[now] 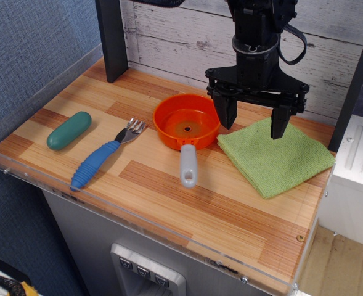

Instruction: Place the green plastic item into the pot.

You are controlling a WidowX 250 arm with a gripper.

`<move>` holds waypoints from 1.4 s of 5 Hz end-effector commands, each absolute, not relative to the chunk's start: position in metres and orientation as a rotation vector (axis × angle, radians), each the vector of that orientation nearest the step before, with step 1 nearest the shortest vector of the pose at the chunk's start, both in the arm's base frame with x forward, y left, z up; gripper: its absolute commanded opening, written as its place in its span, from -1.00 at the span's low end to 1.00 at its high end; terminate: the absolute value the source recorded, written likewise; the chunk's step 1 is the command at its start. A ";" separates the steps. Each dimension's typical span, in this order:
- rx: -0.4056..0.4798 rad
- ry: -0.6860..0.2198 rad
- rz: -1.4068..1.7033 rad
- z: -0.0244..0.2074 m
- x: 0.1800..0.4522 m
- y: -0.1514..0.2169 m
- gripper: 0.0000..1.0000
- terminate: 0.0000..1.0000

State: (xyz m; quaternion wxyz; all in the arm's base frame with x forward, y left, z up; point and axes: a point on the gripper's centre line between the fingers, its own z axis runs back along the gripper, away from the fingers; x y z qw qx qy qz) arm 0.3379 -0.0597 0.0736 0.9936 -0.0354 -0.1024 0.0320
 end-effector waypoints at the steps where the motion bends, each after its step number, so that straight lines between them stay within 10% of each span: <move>1: -0.071 -0.205 0.064 0.074 0.338 -0.060 1.00 -1.00; 7: 0.071 -0.129 0.134 0.087 0.281 0.084 1.00 -1.00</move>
